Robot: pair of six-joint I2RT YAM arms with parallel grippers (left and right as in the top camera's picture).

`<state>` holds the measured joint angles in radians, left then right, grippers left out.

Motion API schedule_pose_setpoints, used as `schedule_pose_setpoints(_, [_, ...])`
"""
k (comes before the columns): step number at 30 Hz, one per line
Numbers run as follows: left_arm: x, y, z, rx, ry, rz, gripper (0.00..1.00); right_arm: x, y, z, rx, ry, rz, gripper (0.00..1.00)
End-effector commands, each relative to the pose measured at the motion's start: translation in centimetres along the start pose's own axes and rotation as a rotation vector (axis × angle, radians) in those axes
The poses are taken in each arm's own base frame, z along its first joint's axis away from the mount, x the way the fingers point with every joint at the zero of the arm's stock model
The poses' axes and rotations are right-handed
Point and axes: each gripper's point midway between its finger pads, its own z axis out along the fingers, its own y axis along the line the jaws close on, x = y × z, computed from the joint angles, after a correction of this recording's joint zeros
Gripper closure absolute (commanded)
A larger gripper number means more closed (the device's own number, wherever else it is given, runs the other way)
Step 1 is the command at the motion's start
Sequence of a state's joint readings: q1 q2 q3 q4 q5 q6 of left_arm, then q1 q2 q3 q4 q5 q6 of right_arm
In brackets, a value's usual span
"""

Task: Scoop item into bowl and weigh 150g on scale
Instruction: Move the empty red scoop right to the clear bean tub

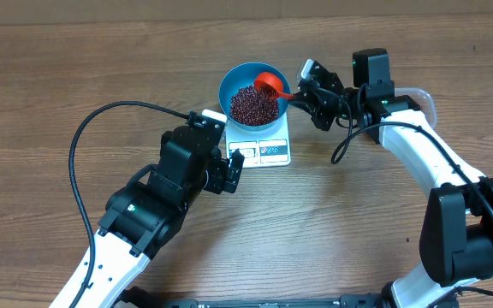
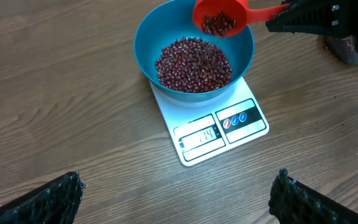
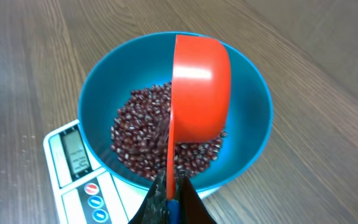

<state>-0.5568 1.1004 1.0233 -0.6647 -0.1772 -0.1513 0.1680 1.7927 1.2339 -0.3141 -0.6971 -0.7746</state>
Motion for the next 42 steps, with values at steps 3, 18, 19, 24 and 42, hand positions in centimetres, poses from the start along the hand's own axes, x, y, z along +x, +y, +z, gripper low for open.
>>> schedule_pose_setpoints(3, [0.1, 0.0, 0.2, -0.010, 0.002, 0.002, 0.01, 0.2, -0.4, 0.2, 0.023, 0.008, -0.082, 0.96])
schedule_pose_setpoints(18, [0.1, 0.0, 0.2, -0.010, 0.002, 0.002, 0.00, -0.2, -0.7, 0.1, 0.035, -0.005, -0.097, 0.96])
schedule_pose_setpoints(19, [0.1, 0.0, 0.2, -0.010, 0.002, 0.002, 0.01, -0.2, -0.7, 0.1, 0.035, -0.006, -0.097, 0.96])
schedule_pose_setpoints(24, [0.1, 0.0, 0.2, -0.010, 0.002, 0.002, 0.01, -0.2, -0.7, 0.1, 0.035, -0.006, -0.097, 0.96])
schedule_pose_setpoints(42, [0.1, 0.0, 0.2, -0.010, 0.002, 0.002, 0.01, -2.1, -2.1, -0.6, 0.065, -0.087, 0.376, 0.96])
